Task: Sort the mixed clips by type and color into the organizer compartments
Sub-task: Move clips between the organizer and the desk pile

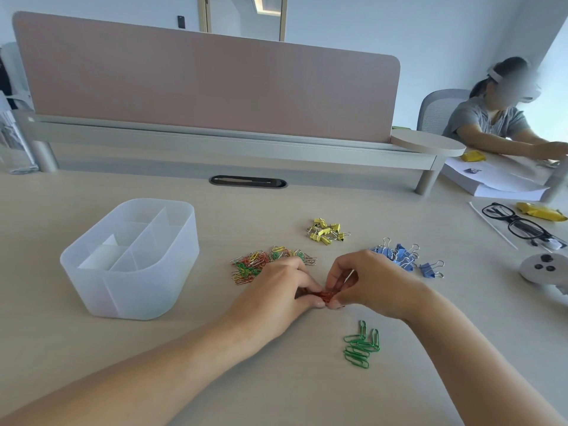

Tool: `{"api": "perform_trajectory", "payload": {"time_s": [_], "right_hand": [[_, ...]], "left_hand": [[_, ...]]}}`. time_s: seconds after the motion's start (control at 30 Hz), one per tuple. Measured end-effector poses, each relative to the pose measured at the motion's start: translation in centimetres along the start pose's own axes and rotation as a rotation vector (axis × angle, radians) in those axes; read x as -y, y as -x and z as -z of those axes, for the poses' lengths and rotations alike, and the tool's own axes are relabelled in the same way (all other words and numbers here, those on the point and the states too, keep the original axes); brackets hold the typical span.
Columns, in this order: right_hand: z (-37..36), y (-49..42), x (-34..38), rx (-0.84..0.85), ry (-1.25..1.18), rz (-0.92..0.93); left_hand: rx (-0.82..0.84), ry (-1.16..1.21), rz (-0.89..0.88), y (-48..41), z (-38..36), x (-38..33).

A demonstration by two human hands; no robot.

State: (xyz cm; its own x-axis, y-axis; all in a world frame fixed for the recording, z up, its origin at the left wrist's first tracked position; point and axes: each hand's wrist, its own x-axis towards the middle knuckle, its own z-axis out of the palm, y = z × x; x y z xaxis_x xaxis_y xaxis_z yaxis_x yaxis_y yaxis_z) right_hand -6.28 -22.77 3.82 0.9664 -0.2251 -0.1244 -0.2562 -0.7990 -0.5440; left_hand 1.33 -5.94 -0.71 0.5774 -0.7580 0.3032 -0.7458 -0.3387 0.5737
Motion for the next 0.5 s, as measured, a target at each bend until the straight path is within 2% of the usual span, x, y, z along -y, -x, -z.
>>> {"api": "perform_trajectory", "payload": {"time_s": [0.5], "right_hand": [[0.3, 0.3, 0.1, -0.018, 0.125, 0.021]], "left_hand": [[-0.028, -0.172, -0.136, -0.2, 1.1, 1.0]]}}
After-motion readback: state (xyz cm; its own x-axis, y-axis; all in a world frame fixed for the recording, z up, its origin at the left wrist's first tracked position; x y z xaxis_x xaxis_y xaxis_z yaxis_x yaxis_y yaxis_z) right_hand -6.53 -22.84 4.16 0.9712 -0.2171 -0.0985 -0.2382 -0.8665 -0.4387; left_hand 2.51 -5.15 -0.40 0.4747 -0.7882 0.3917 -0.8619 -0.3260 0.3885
